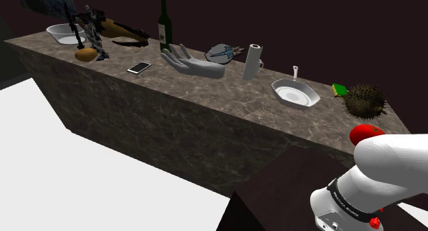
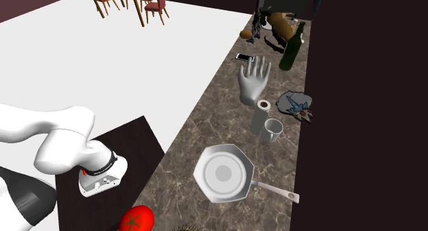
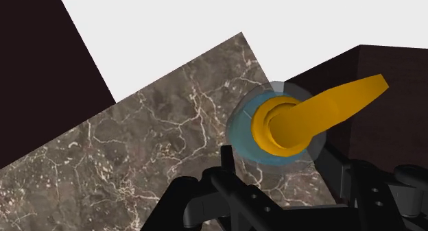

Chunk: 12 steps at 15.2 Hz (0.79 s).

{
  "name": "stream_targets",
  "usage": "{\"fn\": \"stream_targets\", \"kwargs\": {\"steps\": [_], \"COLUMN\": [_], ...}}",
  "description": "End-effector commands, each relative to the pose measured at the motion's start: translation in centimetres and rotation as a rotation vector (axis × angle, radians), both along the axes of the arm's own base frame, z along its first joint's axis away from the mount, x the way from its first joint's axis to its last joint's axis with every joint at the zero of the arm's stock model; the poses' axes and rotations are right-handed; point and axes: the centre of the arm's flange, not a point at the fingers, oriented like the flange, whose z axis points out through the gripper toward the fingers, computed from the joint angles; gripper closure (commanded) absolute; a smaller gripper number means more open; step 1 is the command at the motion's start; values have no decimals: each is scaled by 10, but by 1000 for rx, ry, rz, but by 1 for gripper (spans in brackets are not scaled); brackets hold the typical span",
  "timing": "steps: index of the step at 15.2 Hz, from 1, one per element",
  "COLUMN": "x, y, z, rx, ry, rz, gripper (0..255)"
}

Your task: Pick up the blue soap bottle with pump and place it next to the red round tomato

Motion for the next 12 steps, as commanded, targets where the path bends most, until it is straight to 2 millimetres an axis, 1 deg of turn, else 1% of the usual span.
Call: {"fn": "stream_targets", "kwargs": {"steps": [1, 6, 12], "x": [0, 0, 0], "y": [0, 0, 0], "z": [-10, -38, -38], "rx": [-1, -1, -1], "ry": [0, 0, 0], "rz": [0, 0, 0], "gripper": [255, 255, 255]}}
